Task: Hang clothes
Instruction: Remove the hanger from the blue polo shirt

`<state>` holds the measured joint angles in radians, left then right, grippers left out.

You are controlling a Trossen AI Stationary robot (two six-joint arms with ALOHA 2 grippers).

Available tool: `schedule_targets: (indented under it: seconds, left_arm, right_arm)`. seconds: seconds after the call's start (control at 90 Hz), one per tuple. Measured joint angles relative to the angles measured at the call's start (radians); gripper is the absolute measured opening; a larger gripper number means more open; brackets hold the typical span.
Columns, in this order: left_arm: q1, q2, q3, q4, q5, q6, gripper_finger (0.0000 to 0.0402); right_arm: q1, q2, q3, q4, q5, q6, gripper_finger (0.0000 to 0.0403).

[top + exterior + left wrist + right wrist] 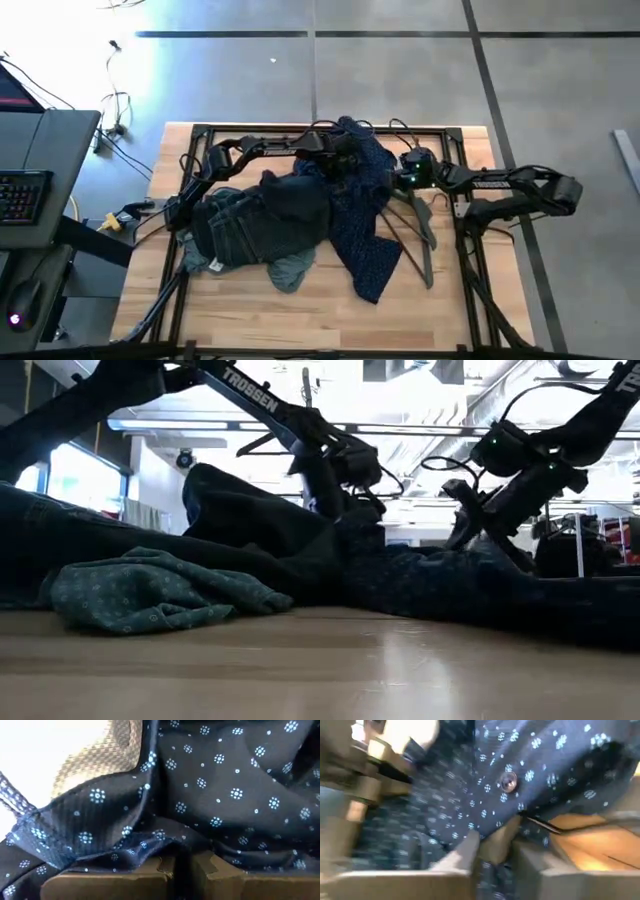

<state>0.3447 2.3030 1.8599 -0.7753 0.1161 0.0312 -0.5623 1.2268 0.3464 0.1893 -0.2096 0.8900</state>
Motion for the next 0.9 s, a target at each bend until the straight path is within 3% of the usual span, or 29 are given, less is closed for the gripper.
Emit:
schedule_targets:
  seconds: [0.244, 0.378, 0.5, 0.589, 0.767, 0.9]
  left_arm:
    - [-0.003, -0.184, 0.036, -0.112, -0.165, 0.067, 0.0]
    - [-0.002, -0.29, 0.033, -0.124, -0.232, 0.062, 0.0]
    - [0.012, -0.374, 0.038, -0.067, -0.236, 0.051, 0.0]
    - [0.02, -0.382, 0.035, -0.037, -0.232, 0.029, 0.0]
    - [0.029, -0.376, 0.034, -0.042, -0.224, -0.061, 0.0]
    - [0.035, -0.336, 0.009, -0.061, -0.194, -0.106, 0.0]
  right_arm:
    - [0.031, -0.163, 0.046, -0.097, -0.051, -0.032, 0.0001]
    - [0.095, -0.276, 0.218, -0.431, -0.088, -0.148, 0.0004]
    - [0.168, -0.284, 0.462, -0.81, 0.012, -0.307, 0.0003]
    - [0.2, -0.251, 0.59, -0.961, 0.066, -0.374, 0.0002]
    - [0.166, -0.18, 0.542, -0.956, 0.104, -0.309, 0.0001]
    - [0.079, -0.099, 0.385, -0.757, 0.074, -0.203, 0.0003]
